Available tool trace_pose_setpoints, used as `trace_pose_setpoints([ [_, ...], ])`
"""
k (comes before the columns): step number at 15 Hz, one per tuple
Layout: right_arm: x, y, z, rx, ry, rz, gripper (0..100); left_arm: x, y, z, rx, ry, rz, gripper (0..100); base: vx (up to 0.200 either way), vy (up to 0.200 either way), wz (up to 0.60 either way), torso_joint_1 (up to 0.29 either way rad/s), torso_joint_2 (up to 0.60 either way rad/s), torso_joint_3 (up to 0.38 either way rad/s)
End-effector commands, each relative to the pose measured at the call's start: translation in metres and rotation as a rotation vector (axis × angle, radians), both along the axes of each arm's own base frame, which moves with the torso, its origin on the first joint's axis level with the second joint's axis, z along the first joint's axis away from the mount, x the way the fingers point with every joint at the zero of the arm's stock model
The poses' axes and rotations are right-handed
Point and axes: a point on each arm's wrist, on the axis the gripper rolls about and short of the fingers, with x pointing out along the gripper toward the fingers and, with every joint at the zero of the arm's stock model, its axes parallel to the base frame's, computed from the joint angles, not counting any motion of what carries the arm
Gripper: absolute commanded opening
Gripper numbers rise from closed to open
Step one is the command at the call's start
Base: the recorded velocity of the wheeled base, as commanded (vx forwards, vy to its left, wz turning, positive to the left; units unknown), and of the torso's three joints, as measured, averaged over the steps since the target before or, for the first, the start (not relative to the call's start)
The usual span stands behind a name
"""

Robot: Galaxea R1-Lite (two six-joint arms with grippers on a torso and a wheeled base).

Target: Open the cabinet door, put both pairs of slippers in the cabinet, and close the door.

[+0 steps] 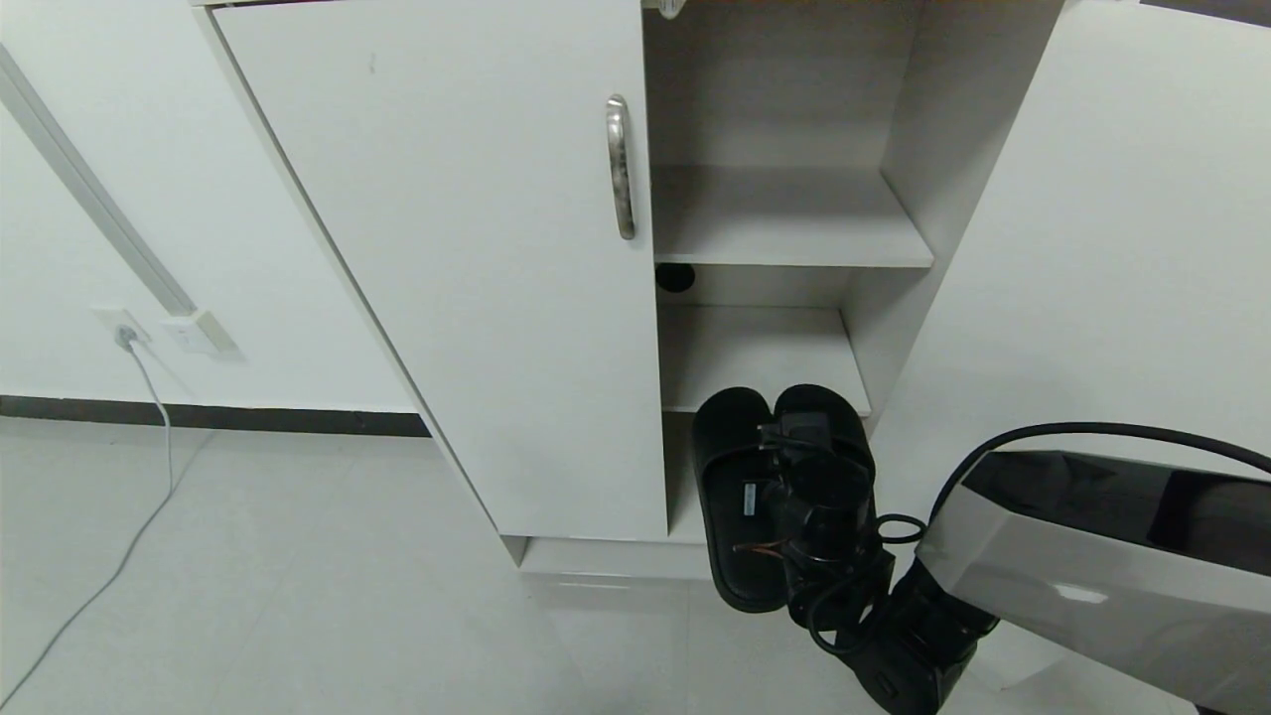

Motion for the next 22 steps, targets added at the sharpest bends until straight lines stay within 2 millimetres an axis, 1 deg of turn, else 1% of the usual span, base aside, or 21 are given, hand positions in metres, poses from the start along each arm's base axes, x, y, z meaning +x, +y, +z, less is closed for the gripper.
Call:
trace_pose_setpoints([
  [1,0.0,0.0,0.0,0.001,-0.001,0.0,0,0.0,0.0,0.0,0.0,0.001,0.0,0,0.2,0.0,0.0,0.012,0.0,0.002],
  [9,0.0,0.0,0.0,-0.001,0.001,-0.001,0,0.0,0.0,0.0,-0.001,0.001,0.0,0,0.2,0.0,0.0,0.001,0.0,0.002],
  [14,0.004,-0.003,-0.003,-0.006,0.008,-0.007,0,0.0,0.0,0.0,-0.003,0.001,0.001,0,0.0,0.0,0.0,0.0,0.0,0.0],
  [17,0.016,-0.009,-0.007,-0.004,0.006,-0.038,0,0.0,0.0,0.0,-0.003,0.001,0.001,0,0.0,0.0,0.0,0.0,0.0,0.0],
  [19,0.032,-0.008,-0.004,-0.002,0.004,-0.061,0,0.0,0.0,0.0,-0.003,0.001,0.001,0,0.0,0.0,0.0,0.0,0.0,0.0],
  [22,0.053,0.002,0.001,0.01,-0.007,-0.073,0,0.0,0.0,0.0,-0.003,0.001,0.001,0,0.0,0.0,0.0,0.0,0.0,0.0],
])
